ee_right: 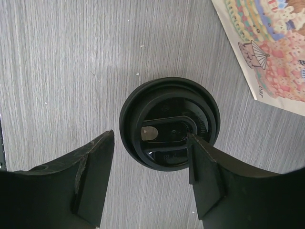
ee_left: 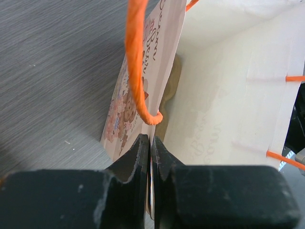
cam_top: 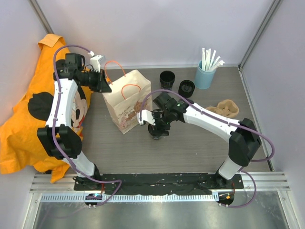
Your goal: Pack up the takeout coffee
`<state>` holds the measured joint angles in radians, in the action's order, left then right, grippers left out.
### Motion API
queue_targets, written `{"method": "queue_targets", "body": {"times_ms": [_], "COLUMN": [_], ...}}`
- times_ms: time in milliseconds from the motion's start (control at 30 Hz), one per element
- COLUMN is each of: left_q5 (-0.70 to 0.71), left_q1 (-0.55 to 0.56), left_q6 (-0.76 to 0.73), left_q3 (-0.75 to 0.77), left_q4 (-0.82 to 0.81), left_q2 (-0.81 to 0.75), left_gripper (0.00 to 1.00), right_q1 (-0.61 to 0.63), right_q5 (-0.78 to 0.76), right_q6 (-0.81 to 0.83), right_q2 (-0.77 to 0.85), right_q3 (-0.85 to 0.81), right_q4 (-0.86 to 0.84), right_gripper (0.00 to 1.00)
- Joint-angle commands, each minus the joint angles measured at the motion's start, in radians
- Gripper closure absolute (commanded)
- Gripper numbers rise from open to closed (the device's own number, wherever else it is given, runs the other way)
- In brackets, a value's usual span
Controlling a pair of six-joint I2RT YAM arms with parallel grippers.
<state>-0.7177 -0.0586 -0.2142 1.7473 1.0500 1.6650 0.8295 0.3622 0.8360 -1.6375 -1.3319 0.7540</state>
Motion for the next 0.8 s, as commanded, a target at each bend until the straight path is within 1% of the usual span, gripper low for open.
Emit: {"method": "queue_targets", "body": {"times_ms": [0,267,633,767], "left_q5": [0.001,0.007,-0.002,0.0], "left_q1": [0.002,0.003,0.003,0.003], "left_q6": [0.004,0.001,0.001,0.001], "left_q3": [-0.005,-0.026,-0.023,-0.029], "left_q4": [-0.031,-0.041,-0.041,-0.044], "left_q2": [-0.05,-0.063,-0.062,-0.063], "left_gripper": [0.9,0.9,0.89,0.89], "right_q1": [0.008,0.019,0.034,0.04], "right_q5": [0.012,0.009,0.001,0.004], "right_q6": [0.057,0.087,0.092,0.089], "right_q2": [-0.024,-0.059,-0.073,-0.076], "right_q3": [-0.081,-0.13,-0.128,-0.131], "right_q4": [0.06,0.128,0.16,0.16], "right_gripper": [0.35,0.42,0.48,0.55]}}
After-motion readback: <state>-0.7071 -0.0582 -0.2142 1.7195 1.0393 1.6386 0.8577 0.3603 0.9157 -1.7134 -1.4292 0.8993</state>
